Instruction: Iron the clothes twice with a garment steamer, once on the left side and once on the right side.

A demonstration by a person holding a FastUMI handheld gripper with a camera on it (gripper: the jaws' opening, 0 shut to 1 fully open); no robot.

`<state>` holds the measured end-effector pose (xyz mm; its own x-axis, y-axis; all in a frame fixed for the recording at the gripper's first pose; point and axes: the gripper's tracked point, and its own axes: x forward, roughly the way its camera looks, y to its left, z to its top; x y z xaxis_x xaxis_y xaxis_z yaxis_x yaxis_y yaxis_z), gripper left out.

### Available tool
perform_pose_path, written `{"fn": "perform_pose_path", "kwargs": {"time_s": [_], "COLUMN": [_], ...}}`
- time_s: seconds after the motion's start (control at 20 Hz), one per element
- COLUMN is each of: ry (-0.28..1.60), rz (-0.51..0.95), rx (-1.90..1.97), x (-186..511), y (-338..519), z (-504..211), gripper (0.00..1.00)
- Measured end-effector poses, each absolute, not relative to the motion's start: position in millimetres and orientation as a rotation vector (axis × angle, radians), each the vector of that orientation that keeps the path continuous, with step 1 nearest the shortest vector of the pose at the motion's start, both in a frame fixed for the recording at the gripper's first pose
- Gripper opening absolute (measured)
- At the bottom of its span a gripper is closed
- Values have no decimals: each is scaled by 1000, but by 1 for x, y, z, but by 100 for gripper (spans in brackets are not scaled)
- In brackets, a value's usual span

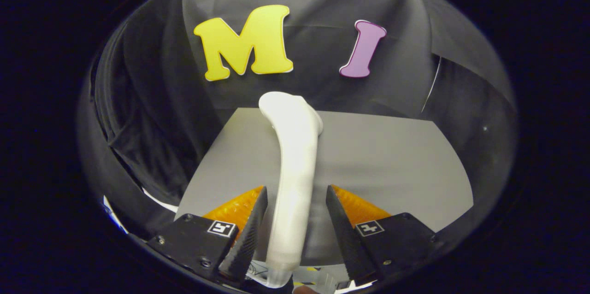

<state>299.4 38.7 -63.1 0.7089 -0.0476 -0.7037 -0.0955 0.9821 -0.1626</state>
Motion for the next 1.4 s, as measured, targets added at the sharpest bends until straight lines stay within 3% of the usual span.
{"fn": "perform_pose_path", "kwargs": {"time_s": [0.5, 0.95, 1.4], "ry": [852, 757, 433], "rz": [-8, 15, 43], "rx": [-195, -75, -56], "x": [303, 276, 235], "y": [44, 60, 110], "z": [-74, -50, 51], "gripper": [44, 35, 34]}}
